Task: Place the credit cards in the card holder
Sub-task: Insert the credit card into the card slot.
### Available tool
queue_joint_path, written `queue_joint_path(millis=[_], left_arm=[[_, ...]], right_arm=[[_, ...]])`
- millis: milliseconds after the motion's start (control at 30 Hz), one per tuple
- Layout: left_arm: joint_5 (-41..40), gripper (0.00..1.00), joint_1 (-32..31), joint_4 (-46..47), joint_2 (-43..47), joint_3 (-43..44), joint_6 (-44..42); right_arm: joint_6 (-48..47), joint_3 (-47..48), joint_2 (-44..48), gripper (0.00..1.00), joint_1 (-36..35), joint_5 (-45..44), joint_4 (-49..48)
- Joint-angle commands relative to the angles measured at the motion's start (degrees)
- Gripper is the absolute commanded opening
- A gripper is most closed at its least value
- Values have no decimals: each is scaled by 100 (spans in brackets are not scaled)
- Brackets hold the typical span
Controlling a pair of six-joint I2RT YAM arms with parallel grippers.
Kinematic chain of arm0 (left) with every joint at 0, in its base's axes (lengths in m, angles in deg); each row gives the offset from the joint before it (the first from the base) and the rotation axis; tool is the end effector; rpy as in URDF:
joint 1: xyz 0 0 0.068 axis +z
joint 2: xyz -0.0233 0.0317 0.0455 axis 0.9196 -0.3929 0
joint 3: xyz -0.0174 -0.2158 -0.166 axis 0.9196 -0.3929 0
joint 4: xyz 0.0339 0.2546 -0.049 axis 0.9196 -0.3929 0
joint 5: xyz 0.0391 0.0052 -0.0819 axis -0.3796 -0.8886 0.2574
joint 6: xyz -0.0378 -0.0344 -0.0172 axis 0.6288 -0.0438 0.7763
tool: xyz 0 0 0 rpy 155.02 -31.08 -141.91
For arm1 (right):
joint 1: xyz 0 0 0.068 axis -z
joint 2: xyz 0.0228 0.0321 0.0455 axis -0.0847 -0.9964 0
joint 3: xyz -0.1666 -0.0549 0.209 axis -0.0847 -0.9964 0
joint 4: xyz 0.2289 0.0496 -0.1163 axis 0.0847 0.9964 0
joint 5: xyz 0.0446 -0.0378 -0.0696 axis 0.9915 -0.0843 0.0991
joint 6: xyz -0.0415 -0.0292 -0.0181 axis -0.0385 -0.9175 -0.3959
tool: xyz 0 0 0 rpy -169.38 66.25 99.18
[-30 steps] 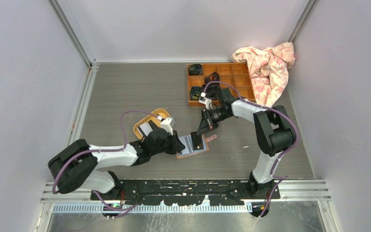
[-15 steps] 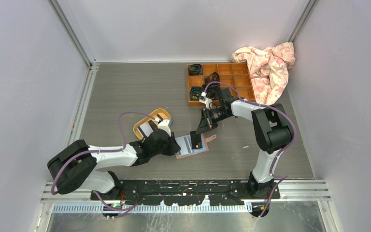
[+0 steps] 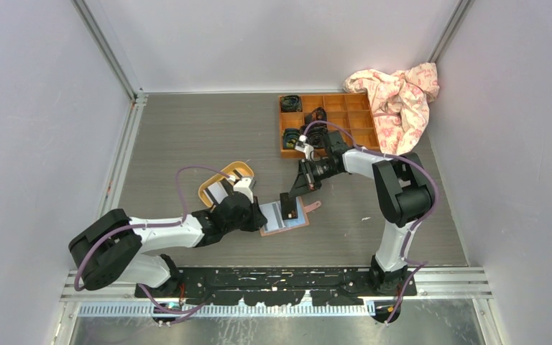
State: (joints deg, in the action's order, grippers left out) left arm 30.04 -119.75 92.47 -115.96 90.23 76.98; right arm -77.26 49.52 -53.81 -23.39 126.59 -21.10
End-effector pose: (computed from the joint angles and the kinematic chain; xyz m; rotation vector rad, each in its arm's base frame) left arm 0.1531 -0.1955 0.1516 0.0745 2.3575 -0.7841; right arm 0.3155 0.1383 0.1497 -0.6563 2.4724 1.5347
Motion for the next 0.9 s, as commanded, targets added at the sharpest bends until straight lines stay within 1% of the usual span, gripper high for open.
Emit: queue_joint_path(millis=[0,267,867], left_arm=[[-141,11,-20,-196,82,94,-66],[-115,11,-20,-223,129,103,-84],[0,11,-19,-148,38,129,-89]], right_arm=[[281,1,-104,1,10,181,-373],[324,-15,-151,1,7,-34,-417],[336,-26,-372,1,-157,63,-429]])
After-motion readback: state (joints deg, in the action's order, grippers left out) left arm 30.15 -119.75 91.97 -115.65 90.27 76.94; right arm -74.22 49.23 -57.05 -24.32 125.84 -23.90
